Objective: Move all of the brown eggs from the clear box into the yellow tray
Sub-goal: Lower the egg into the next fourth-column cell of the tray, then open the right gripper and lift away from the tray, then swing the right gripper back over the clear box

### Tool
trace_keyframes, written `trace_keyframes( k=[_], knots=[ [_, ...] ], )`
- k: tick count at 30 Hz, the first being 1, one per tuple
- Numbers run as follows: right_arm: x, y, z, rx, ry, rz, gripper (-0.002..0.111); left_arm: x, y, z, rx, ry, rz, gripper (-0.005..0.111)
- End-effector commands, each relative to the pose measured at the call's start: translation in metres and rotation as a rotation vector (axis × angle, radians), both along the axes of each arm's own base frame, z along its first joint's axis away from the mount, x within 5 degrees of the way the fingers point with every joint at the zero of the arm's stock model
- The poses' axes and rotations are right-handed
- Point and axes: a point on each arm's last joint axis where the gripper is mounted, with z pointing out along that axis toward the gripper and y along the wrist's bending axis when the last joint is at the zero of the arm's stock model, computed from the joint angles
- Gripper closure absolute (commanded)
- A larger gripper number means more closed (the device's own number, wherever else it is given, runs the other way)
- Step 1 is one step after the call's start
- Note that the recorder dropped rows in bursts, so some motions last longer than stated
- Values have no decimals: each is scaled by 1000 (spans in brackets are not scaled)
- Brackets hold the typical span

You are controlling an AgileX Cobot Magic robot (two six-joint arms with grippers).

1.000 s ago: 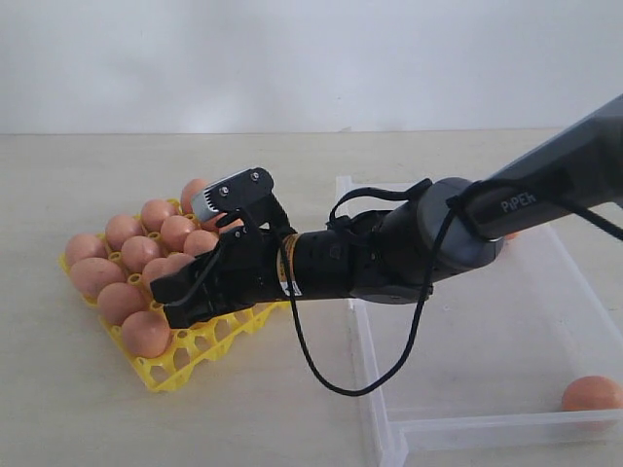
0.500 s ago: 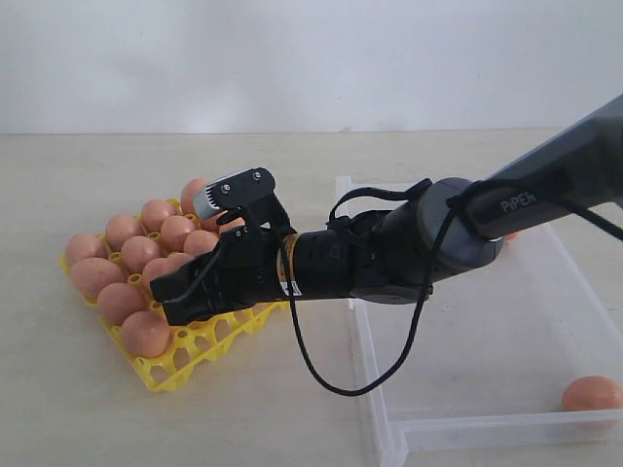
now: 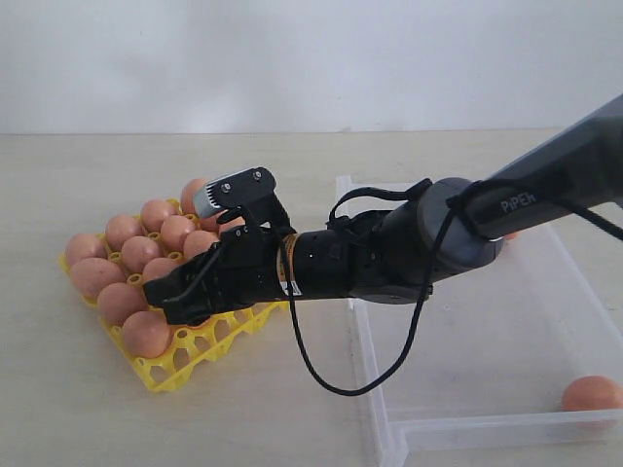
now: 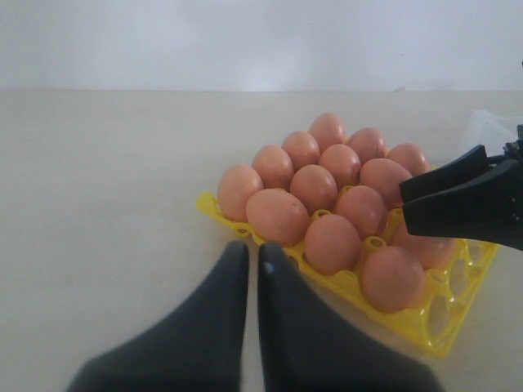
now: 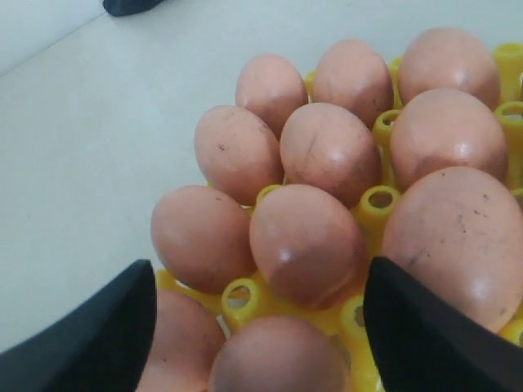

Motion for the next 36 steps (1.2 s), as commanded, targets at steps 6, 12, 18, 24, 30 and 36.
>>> trace_keyframes(
  k=[6,12,18,24,30,36],
  knots=[
    [-1,4,12,87,-35,37,45,0,0,0,-4,-3,-5,103],
    [-8,5,64,236,-139,93,45,0,0,0,-4,-3,-5,103],
    [-28,-5,123,137,-251,174,82,0,0,0,-4,-3,-5,103],
    [-42,-33,145,-311,-406,217,108,0,0,0,-4,-3,-5,103],
    [-36,-67,173,-325,-389,-186,108,0,0,0,-4,-3,-5,103],
    [-56,-98,194,-489,-599,-264,108,0,0,0,-4,-3,-5,103]
  ],
)
